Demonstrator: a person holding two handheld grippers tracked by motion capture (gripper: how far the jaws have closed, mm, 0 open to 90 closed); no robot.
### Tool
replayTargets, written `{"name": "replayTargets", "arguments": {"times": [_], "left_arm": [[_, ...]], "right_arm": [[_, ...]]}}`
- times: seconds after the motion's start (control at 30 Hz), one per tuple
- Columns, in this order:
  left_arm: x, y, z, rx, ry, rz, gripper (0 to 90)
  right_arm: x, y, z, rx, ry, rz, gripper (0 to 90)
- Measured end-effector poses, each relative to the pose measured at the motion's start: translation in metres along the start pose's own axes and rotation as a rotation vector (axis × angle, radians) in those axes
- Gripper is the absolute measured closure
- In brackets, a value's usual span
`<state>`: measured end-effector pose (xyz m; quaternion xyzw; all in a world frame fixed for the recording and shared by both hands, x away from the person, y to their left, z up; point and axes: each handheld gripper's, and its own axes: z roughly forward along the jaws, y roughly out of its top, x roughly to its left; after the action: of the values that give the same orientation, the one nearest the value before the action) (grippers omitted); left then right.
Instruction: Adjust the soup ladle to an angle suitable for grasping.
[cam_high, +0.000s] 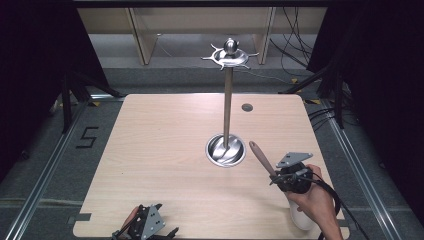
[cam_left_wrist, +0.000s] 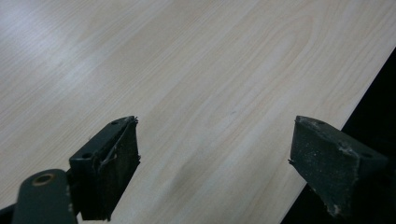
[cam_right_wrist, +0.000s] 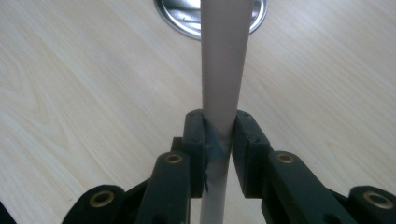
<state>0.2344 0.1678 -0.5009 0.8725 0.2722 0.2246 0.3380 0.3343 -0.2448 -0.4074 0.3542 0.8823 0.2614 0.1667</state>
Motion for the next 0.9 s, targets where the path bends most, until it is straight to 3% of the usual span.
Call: {"name": "replayTargets", "arguments": {"times": [0.3, 0.37, 0.5, 0.6, 0.67, 0.7, 0.73, 0.83, 0.87, 0.9], "left_arm": [[0.001, 0.0, 0.0, 0.014, 0.0, 0.013, 14.8], [0.0, 0.0, 0.001, 0.008, 0.01, 0.004, 14.8], [0.001, 0.0, 0.0, 0.006, 0.014, 0.005, 14.8], [0.001, -0.001, 0.0, 0.008, 0.007, 0.004, 14.8], [0.001, 0.0, 0.0, 0.009, -0.004, 0.002, 14.8], [0.0, -0.001, 0.001, 0.008, 0.004, 0.001, 14.8], [0.0, -0.001, 0.001, 0.007, 0.008, 0.003, 14.8], [0.0, -0.001, 0.001, 0.009, 0.0, 0.005, 14.8], [0.0, -0.001, 0.001, 0.01, 0.002, 0.004, 14.8], [0.0, -0.001, 0.001, 0.01, 0.001, 0.003, 14.8]], "right_arm": [[-0.003, -0.002, -0.016, -0.118, -0.043, 0.01, 76.9], [-0.004, 0.0, -0.016, -0.117, -0.026, 0.01, 76.9], [-0.002, 0.002, -0.014, -0.13, -0.035, 0.006, 76.9], [-0.003, 0.004, -0.013, -0.15, -0.03, -0.011, 76.9], [-0.002, 0.004, -0.015, -0.15, -0.026, 0.006, 76.9], [-0.005, 0.005, -0.016, -0.169, -0.023, -0.034, 76.9], [-0.005, 0.006, -0.019, -0.179, -0.026, -0.009, 76.9], [-0.007, 0.008, -0.023, -0.194, -0.018, -0.009, 77.0], [-0.009, 0.01, -0.025, -0.24, -0.02, -0.043, 76.9], [-0.009, 0.011, -0.026, -0.239, -0.026, -0.038, 77.0]]}}
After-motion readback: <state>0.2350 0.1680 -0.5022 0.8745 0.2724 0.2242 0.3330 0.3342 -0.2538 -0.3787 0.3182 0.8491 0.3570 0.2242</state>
